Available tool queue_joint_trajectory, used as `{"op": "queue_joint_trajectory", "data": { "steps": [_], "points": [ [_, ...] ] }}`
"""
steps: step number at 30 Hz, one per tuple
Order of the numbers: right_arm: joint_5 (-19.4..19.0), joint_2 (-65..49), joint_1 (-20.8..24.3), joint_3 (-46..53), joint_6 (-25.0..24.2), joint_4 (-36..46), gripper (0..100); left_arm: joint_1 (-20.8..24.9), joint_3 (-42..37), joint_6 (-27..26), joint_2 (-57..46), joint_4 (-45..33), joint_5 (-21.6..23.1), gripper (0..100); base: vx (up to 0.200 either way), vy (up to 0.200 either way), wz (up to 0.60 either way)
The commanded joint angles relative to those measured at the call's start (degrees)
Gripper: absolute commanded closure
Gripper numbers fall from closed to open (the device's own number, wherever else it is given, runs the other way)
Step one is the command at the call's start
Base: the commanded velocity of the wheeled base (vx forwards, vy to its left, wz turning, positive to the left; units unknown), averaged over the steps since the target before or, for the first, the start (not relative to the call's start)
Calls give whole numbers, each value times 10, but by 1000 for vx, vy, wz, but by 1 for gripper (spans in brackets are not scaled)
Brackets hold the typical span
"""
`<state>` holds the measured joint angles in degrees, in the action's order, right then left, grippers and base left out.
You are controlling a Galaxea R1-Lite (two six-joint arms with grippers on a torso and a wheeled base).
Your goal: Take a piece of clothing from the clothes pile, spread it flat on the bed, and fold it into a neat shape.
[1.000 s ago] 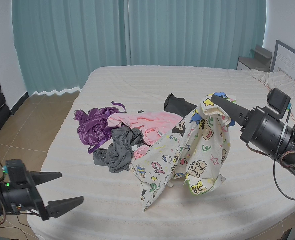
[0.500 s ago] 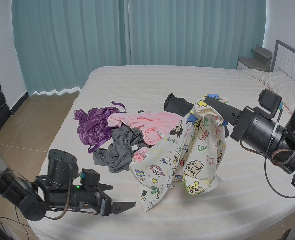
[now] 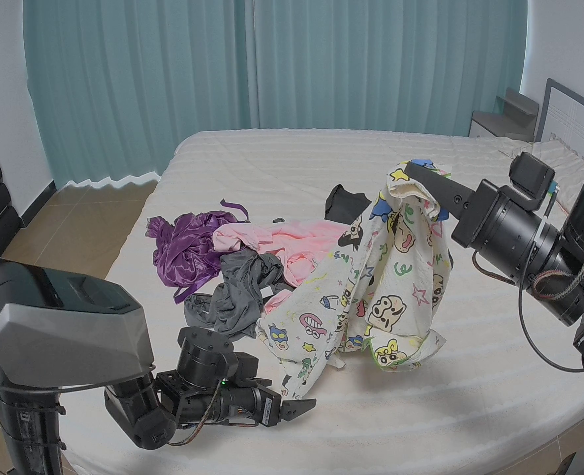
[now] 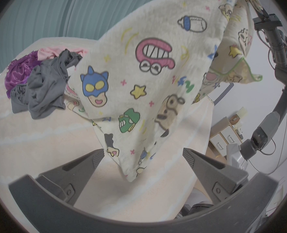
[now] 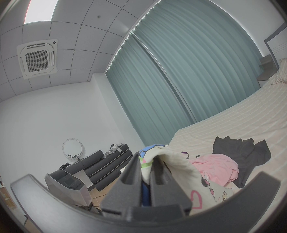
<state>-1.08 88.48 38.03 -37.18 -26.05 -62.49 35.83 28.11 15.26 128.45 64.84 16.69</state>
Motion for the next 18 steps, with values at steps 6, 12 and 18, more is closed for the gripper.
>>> {"op": "queue_joint_trajectory", "data": {
  "steps": [6,12,18],
  "points": [
    [-1,7,-1,-24,0,1,100,3,50,27,53,1,-1,0,0,0,0],
    [-1,6,-1,-30,0,5,100,6,106,40,100,2,-7,0,0,0,0],
    [-1,6,-4,-24,-1,1,100,8,176,91,125,1,-52,0,0,0,0]
  ]
}}
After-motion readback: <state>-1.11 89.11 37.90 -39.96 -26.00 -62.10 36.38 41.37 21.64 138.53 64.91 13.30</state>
